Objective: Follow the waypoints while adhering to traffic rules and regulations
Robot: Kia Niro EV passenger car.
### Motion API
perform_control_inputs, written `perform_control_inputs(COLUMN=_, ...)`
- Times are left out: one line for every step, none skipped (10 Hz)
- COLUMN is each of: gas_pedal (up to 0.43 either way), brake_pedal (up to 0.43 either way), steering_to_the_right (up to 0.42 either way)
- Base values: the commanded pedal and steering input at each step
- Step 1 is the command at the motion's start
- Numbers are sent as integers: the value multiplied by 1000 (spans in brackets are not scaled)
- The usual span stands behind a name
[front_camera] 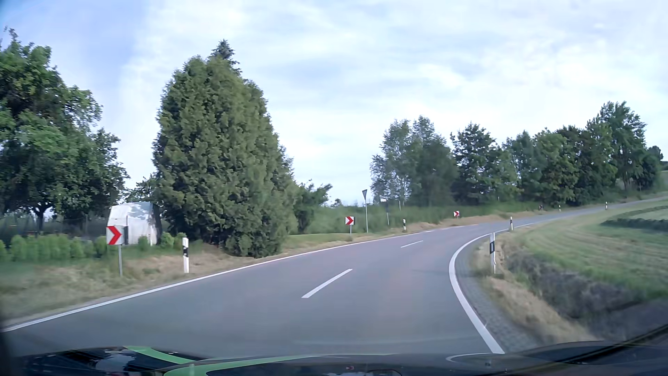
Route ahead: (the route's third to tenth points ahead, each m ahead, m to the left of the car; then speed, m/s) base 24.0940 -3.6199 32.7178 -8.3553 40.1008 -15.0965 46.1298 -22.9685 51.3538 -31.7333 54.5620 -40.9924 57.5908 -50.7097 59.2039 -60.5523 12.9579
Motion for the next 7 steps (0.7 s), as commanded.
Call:
perform_control_inputs(gas_pedal=157, brake_pedal=0, steering_to_the_right=84)
perform_control_inputs(gas_pedal=169, brake_pedal=0, steering_to_the_right=85)
perform_control_inputs(gas_pedal=169, brake_pedal=0, steering_to_the_right=89)
perform_control_inputs(gas_pedal=177, brake_pedal=0, steering_to_the_right=90)
perform_control_inputs(gas_pedal=197, brake_pedal=0, steering_to_the_right=89)
perform_control_inputs(gas_pedal=209, brake_pedal=0, steering_to_the_right=88)
perform_control_inputs(gas_pedal=209, brake_pedal=0, steering_to_the_right=88)
